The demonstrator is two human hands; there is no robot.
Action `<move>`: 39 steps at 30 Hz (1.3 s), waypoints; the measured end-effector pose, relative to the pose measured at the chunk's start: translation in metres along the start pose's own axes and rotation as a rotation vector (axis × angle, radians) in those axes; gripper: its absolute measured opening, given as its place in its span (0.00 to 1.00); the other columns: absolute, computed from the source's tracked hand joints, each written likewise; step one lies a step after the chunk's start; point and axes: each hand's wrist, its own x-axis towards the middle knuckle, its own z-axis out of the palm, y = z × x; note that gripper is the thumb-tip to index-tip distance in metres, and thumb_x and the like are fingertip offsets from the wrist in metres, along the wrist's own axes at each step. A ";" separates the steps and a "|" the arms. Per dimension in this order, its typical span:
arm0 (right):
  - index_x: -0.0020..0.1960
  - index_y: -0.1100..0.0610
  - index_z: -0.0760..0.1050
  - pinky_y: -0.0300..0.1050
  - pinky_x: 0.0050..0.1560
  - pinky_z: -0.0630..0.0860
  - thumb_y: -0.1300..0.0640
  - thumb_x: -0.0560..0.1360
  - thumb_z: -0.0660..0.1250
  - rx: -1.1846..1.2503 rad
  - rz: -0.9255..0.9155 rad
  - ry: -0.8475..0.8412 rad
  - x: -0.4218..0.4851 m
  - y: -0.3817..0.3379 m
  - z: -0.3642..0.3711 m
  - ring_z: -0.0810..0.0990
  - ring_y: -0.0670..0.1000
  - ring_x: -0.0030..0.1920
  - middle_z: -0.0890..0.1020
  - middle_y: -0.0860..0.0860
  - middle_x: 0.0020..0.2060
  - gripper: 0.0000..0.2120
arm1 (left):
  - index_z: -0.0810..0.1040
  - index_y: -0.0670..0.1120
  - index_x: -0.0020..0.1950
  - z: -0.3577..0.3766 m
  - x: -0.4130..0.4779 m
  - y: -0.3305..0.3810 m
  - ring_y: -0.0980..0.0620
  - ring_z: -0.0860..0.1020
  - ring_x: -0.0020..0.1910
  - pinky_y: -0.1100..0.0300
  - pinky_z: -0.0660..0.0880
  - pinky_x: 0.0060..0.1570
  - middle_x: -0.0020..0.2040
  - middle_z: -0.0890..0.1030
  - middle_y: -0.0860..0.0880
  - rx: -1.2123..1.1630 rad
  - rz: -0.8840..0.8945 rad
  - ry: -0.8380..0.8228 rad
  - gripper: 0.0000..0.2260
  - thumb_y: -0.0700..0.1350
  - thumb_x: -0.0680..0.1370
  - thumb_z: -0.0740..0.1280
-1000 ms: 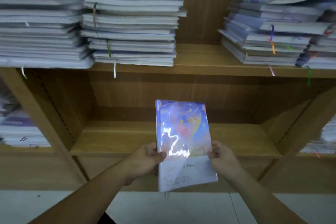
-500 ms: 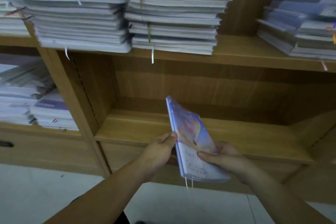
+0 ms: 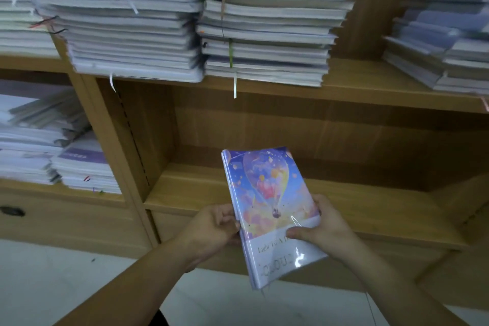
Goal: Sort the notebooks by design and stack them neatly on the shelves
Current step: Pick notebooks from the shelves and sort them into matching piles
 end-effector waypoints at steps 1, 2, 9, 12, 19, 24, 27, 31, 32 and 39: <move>0.63 0.46 0.71 0.43 0.48 0.80 0.53 0.57 0.87 -0.016 -0.003 -0.006 -0.002 -0.002 -0.001 0.84 0.42 0.46 0.84 0.45 0.50 0.40 | 0.81 0.42 0.60 0.001 -0.002 0.000 0.42 0.85 0.53 0.41 0.81 0.58 0.53 0.87 0.43 0.013 -0.002 0.039 0.13 0.32 0.82 0.60; 0.62 0.46 0.71 0.43 0.47 0.80 0.52 0.57 0.87 -0.033 -0.003 -0.010 -0.004 -0.002 -0.002 0.84 0.42 0.46 0.84 0.45 0.50 0.39 | 0.81 0.43 0.58 0.002 -0.005 0.001 0.43 0.86 0.50 0.42 0.82 0.55 0.50 0.87 0.44 0.015 -0.011 0.080 0.11 0.32 0.81 0.63; 0.55 0.51 0.70 0.34 0.37 0.73 0.53 0.56 0.88 -0.082 0.029 0.002 -0.022 -0.012 0.002 0.82 0.43 0.45 0.83 0.46 0.48 0.36 | 0.82 0.49 0.55 0.011 -0.018 0.015 0.47 0.87 0.47 0.47 0.83 0.51 0.48 0.88 0.49 -0.098 -0.075 0.177 0.13 0.33 0.77 0.67; 0.55 0.53 0.70 0.30 0.33 0.70 0.55 0.57 0.87 -0.072 0.021 0.047 -0.028 -0.023 0.002 0.81 0.42 0.44 0.82 0.47 0.47 0.35 | 0.82 0.49 0.58 0.010 -0.023 0.028 0.43 0.86 0.46 0.47 0.81 0.49 0.49 0.87 0.44 -0.213 -0.091 0.209 0.11 0.38 0.82 0.63; 0.55 0.56 0.75 0.36 0.37 0.77 0.53 0.63 0.85 -0.081 -0.004 -0.018 -0.063 -0.056 -0.011 0.84 0.40 0.38 0.86 0.46 0.40 0.27 | 0.79 0.46 0.63 0.007 -0.059 0.047 0.44 0.87 0.43 0.59 0.79 0.35 0.49 0.87 0.43 -0.217 0.056 0.224 0.15 0.33 0.79 0.69; 0.44 0.45 0.80 0.48 0.44 0.81 0.33 0.69 0.69 -0.481 -0.330 0.306 -0.082 -0.149 -0.060 0.82 0.39 0.39 0.84 0.37 0.36 0.16 | 0.82 0.43 0.59 -0.007 -0.100 0.078 0.40 0.86 0.44 0.56 0.81 0.36 0.48 0.87 0.38 -0.310 0.185 0.291 0.14 0.30 0.77 0.70; 0.53 0.43 0.81 0.42 0.48 0.77 0.39 0.75 0.67 -0.554 -0.724 0.631 -0.099 -0.247 -0.086 0.80 0.41 0.48 0.82 0.37 0.45 0.11 | 0.83 0.39 0.56 -0.020 -0.119 0.108 0.41 0.86 0.44 0.57 0.81 0.36 0.47 0.87 0.38 -0.293 0.215 0.284 0.11 0.29 0.76 0.70; 0.73 0.47 0.70 0.50 0.66 0.72 0.39 0.78 0.65 -0.746 -0.916 0.589 -0.086 -0.347 -0.105 0.70 0.50 0.70 0.73 0.46 0.70 0.26 | 0.85 0.38 0.54 -0.033 -0.136 0.146 0.39 0.86 0.45 0.53 0.80 0.45 0.46 0.86 0.36 -0.286 0.231 0.286 0.09 0.30 0.76 0.71; 0.76 0.47 0.65 0.52 0.73 0.67 0.38 0.78 0.64 -0.821 -0.843 0.515 -0.078 -0.362 -0.106 0.64 0.52 0.76 0.68 0.48 0.75 0.30 | 0.85 0.38 0.54 -0.035 -0.138 0.154 0.38 0.86 0.46 0.50 0.81 0.48 0.47 0.86 0.36 -0.292 0.234 0.291 0.09 0.30 0.76 0.71; 0.82 0.49 0.55 0.53 0.76 0.64 0.39 0.82 0.58 -0.913 -0.446 0.220 -0.014 -0.377 -0.109 0.64 0.54 0.77 0.64 0.49 0.79 0.32 | 0.86 0.41 0.50 -0.036 -0.141 0.175 0.32 0.84 0.48 0.37 0.80 0.53 0.45 0.86 0.36 -0.278 0.246 0.358 0.06 0.33 0.76 0.72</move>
